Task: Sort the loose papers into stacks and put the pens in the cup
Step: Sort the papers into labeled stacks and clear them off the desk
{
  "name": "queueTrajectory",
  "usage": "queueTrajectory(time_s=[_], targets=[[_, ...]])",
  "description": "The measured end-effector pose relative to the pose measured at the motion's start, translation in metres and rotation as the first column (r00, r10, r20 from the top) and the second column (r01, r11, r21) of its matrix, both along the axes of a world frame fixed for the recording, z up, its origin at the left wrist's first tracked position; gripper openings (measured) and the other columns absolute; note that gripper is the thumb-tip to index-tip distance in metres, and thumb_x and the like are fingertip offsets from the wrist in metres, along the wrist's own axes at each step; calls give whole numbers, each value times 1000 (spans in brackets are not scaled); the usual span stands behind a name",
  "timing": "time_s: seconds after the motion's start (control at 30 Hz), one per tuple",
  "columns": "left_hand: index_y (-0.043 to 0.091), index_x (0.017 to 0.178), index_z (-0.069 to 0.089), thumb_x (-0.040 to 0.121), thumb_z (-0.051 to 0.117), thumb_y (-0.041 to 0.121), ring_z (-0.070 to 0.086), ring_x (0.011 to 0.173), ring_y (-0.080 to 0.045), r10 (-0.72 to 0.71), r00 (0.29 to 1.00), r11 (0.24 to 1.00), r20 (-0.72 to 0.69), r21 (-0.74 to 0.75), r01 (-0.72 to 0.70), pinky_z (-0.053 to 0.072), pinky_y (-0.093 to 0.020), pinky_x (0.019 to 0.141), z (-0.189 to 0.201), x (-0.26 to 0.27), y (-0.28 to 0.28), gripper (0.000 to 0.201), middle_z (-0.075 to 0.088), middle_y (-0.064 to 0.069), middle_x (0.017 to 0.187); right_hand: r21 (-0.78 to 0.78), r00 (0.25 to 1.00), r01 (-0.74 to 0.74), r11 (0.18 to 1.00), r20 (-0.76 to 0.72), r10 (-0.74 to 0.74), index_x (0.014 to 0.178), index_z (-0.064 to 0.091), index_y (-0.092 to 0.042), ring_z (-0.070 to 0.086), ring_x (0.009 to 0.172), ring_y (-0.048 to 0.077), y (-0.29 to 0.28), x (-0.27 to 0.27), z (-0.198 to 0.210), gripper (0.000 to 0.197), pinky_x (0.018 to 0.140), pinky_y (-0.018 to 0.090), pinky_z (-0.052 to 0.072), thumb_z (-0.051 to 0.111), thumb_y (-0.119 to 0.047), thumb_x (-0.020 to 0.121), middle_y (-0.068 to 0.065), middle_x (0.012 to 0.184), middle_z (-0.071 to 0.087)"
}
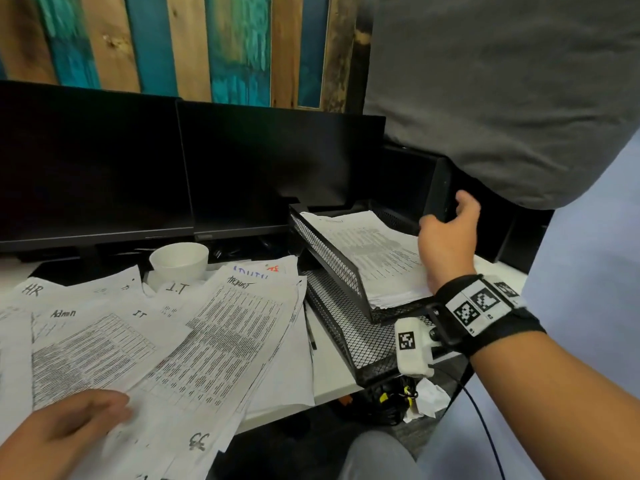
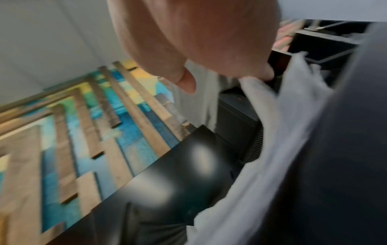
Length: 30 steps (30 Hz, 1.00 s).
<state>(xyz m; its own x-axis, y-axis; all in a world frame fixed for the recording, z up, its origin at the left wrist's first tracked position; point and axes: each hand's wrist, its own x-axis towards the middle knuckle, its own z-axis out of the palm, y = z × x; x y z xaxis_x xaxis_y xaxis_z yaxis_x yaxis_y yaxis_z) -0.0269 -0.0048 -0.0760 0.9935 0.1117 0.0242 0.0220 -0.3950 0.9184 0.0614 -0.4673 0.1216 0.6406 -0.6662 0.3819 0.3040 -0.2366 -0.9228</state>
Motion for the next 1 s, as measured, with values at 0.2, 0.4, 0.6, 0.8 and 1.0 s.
queueTrajectory(time_s=[0.2, 0.4, 0.6, 0.8, 1.0], targets=[[18, 92, 79, 91, 75, 14, 73, 94, -11, 27, 1000, 999, 4, 18, -27, 41, 0, 71, 20, -3, -13, 6, 82, 6, 85, -95, 923, -268, 959, 261, 284, 108, 63, -19, 71, 84, 14, 75, -15, 10, 37, 86, 33, 62, 44, 11, 95, 7, 105, 71], [34, 93, 77, 97, 69, 24, 73, 80, -20, -26, 1000, 995, 11, 101, 25, 51, -30, 74, 25, -8, -7, 13, 81, 10, 95, -102, 774, -604, 790, -313, 551, 120, 72, -19, 70, 107, 15, 149, 6, -58, 23, 99, 43, 60, 65, -13, 99, 1, 116, 73], [26, 95, 76, 96, 71, 26, 73, 87, -12, 16, 999, 987, 32, 158, -21, 53, -33, 87, 35, -10, -4, 6, 80, 14, 92, -19, 660, -572, 820, -604, 447, 146, 53, -11, 57, 107, 14, 160, 35, -121, 50, 94, 29, 44, 67, -10, 98, -2, 133, 60], [27, 95, 76, 96, 71, 23, 72, 80, -15, 48, 999, 994, 5, 100, -48, 54, -36, 87, 30, -7, -2, 6, 81, 10, 91, 159, 659, -453, 877, -604, 449, 100, 57, -20, 60, 78, 15, 159, 54, -131, 22, 63, 27, 48, 62, 2, 98, 1, 93, 64], [28, 94, 76, 96, 70, 23, 69, 75, -10, 48, 999, 996, 15, 74, -49, 55, -37, 83, 28, -8, -1, 8, 81, 10, 91, 91, 770, -393, 915, -512, 381, 77, 69, -22, 78, 86, 32, 146, 96, -165, 32, 82, 54, 65, 87, -14, 52, 12, 90, 78]])
